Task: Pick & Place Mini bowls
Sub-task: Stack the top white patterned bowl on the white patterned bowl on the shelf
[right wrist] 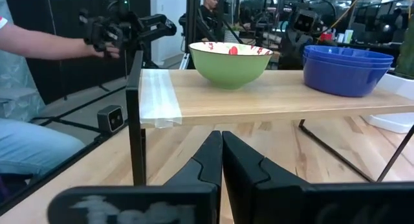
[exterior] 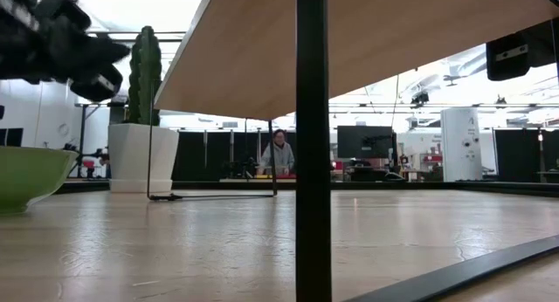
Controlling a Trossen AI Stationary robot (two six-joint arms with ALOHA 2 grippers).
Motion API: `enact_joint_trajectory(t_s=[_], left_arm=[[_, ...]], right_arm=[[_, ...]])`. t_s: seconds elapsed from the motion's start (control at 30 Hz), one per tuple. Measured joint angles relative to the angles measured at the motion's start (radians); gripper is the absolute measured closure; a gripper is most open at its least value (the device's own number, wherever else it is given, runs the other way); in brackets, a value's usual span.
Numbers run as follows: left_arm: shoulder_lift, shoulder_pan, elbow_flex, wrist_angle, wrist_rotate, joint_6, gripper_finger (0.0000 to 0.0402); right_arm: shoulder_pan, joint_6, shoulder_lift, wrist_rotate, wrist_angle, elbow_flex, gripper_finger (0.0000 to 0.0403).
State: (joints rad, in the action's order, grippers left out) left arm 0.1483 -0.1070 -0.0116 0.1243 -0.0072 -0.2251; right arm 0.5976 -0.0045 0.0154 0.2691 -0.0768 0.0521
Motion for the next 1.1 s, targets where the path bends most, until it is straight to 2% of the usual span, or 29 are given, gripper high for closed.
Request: enact_joint_trajectory(t_s=[0.23,0.47,0.63,0.7,0.77,0.9,1.0,1.1], left_arm=[[0.000,0.000,0.000,0.212,0.002,-0.520,0.0402],[0.003,0.000,-0.001,0.364,-0.008,-0.672,0.0402],[0.006,-0.015,-0.037,0.462,0.002,-0.682,0.0402],[0.009,-0.021,-0.055,0.464,0.053,-0.678,0.0402],[0.015,-0.023,-0.075,0.456,0.080,-0.637,0.0402],[0.050,-0.030,-0.135,0.456,0.070,-0.566,0.0402],[0.103,-0.044,-0.209,0.326,0.070,-0.510,0.0402],[0.175,-0.064,-0.305,0.041,0.056,-0.543,0.0402]], right_arm=[[0.000,0.008,0.000,0.000,0.000,0.000,0.0394],[0.000,0.009,0.000,0.000,0.000,0.000,0.0394],[0.000,-0.002,0.000,0.001,0.000,0.000,0.0394],[0.000,0.008,0.000,0.001,0.000,0.000,0.0394],[0.000,0.009,0.000,0.001,0.000,0.000,0.0394],[0.000,-0.002,0.000,0.001,0.000,0.000,0.0394],[0.000,0.009,0.000,0.001,0.000,0.000,0.0394],[0.000,-0.001,0.000,0.001,0.000,0.000,0.0394]])
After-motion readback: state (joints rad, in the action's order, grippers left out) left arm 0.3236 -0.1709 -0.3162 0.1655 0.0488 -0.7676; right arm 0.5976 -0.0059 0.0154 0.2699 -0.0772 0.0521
